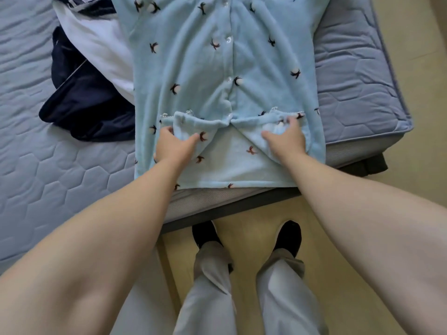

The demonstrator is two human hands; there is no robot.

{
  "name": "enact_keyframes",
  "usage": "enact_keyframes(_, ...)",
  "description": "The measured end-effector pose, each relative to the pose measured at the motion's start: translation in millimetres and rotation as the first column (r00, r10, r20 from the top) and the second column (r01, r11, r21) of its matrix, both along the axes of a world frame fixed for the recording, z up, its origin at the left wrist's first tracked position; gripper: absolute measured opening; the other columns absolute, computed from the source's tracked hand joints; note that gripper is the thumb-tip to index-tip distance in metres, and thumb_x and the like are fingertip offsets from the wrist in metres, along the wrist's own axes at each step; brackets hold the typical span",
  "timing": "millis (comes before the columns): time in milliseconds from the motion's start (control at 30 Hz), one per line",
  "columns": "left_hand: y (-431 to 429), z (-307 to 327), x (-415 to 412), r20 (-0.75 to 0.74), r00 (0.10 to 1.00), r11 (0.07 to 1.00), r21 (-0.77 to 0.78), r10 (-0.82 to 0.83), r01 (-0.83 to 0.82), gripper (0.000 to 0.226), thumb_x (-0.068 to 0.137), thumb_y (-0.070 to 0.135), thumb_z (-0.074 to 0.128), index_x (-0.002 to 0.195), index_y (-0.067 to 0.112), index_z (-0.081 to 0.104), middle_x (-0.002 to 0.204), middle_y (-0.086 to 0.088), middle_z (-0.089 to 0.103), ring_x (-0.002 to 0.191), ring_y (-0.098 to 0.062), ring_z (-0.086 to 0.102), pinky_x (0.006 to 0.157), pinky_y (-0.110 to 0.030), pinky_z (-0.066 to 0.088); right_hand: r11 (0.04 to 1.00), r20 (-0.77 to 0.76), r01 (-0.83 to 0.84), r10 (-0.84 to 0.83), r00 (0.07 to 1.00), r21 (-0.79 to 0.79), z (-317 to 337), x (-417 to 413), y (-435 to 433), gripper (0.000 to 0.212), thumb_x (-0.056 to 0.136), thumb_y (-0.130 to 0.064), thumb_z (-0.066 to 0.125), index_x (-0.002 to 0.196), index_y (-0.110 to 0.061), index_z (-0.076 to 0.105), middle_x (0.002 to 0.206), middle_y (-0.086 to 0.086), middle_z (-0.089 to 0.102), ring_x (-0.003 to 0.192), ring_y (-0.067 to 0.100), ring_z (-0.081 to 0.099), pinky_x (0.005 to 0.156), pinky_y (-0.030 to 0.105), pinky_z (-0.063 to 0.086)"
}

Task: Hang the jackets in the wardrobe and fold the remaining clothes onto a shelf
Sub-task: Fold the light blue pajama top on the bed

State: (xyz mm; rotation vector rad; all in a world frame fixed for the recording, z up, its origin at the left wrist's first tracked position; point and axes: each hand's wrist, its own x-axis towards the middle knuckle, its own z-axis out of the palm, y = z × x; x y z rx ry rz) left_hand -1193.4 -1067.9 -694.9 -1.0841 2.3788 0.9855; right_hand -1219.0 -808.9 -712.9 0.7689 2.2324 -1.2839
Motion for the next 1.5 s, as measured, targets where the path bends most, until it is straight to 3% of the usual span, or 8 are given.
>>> enact_keyframes(67, 4, 2, 2, -0.029, 0.999, 0.999, 0.006, -0.041, 0.041, 0.036, 0.079, 0.049, 0.069, 0.104, 0.024, 0.059, 0.088, 0.011, 0.059, 0.088, -0.017, 0.062, 0.065, -0.03, 0.045, 0.925, -0.056, -0.371, 0.376, 0.925, 0.078, 3, 26, -11, 0.05, 0.082, -0.032, 0.067, 0.128, -0.032, 0.048, 0.117, 0.002, 0.066, 0.107, 0.028, 0.062, 0.085, 0.032, 0.047)
enact_keyframes(133, 9, 7, 14, -0.064, 0.986, 0.988, -0.033, -0.156, 0.154, 0.017, 0.084, 0.039, 0.062, 0.091, 0.023, 0.06, 0.078, 0.009, 0.06, 0.076, -0.015, 0.059, 0.056, -0.028, 0.038, 0.597, -0.002, -0.784, 0.796, 0.605, 0.169, 8, 58, -22, 0.049, 0.082, -0.032, 0.061, 0.129, -0.039, 0.046, 0.113, 0.001, 0.068, 0.104, 0.029, 0.064, 0.085, 0.038, 0.052)
enact_keyframes(200, 15, 15, 31, -0.084, 0.96, 0.96, -0.101, -0.268, 0.26, 0.013, 0.085, 0.033, 0.06, 0.091, 0.022, 0.06, 0.079, 0.006, 0.061, 0.074, -0.018, 0.057, 0.059, -0.03, 0.039, 0.191, 0.112, -0.969, 0.971, 0.209, 0.154, 10, 80, -27, 0.054, 0.083, -0.03, 0.058, 0.135, -0.036, 0.048, 0.122, 0.0, 0.063, 0.113, 0.028, 0.059, 0.089, 0.041, 0.047)
enact_keyframes(267, 21, 22, 49, -0.065, 0.905, 0.897, -0.177, -0.42, 0.404, 0.011, 0.088, 0.032, 0.059, 0.086, 0.022, 0.056, 0.079, 0.004, 0.058, 0.072, -0.024, 0.053, 0.061, -0.035, 0.039, 0.026, 0.175, -0.986, 0.983, 0.055, 0.164, 14, 91, -23, 0.044, 0.084, -0.023, 0.054, 0.127, -0.028, 0.055, 0.12, 0.002, 0.059, 0.113, 0.028, 0.057, 0.083, 0.04, 0.04)
enact_keyframes(600, 82, 23, 72, 0.473, 0.505, 0.547, -0.056, -0.722, 0.835, 0.03, 0.088, 0.017, 0.059, 0.115, 0.017, 0.047, 0.117, -0.007, 0.055, 0.105, -0.031, 0.06, 0.08, -0.039, 0.046, 0.205, 0.413, -0.96, 0.87, 0.269, 0.192, 39, 15, 27, 0.029, 0.091, -0.013, 0.047, 0.119, -0.017, 0.056, 0.12, 0.007, 0.058, 0.1, 0.029, 0.057, 0.077, 0.038, 0.045)
enact_keyframes(1133, 225, 56, -214, 0.173, 0.778, 0.784, -0.048, -0.604, 0.619, 0.037, 0.097, 0.023, 0.051, 0.133, 0.015, 0.048, 0.136, -0.01, 0.05, 0.119, -0.034, 0.056, 0.093, -0.045, 0.047, 0.68, 0.232, -0.527, 0.481, 0.845, 0.511, 58, -299, 172, 0.057, 0.091, -0.012, 0.059, 0.142, -0.008, 0.033, 0.145, 0.02, 0.04, 0.132, 0.041, 0.043, 0.103, 0.05, 0.042)
enact_keyframes(1367, 305, 5, -340, 0.075, 0.995, 0.995, 0.076, -0.07, 0.064, 0.046, 0.092, 0.017, 0.059, 0.137, 0.016, 0.051, 0.12, -0.004, 0.065, 0.111, -0.027, 0.061, 0.089, -0.031, 0.047, 0.193, 0.152, -0.748, 0.918, 0.366, 0.634, 22, -463, 186, 0.065, 0.097, -0.017, 0.052, 0.155, -0.024, 0.022, 0.145, 0.018, 0.039, 0.133, 0.04, 0.038, 0.103, 0.053, 0.037)
enact_keyframes(1500, 336, -4, -374, 0.083, 0.973, 0.939, 0.258, 0.213, -0.228, 0.046, 0.089, 0.008, 0.06, 0.134, 0.014, 0.052, 0.106, -0.008, 0.066, 0.101, -0.033, 0.067, 0.094, -0.048, 0.055, -0.195, 0.29, -0.769, 0.957, -0.013, 0.609, 12, -491, 189, 0.039, 0.103, -0.027, 0.045, 0.141, -0.021, 0.052, 0.142, 0.017, 0.034, 0.135, 0.038, 0.03, 0.105, 0.052, 0.03)
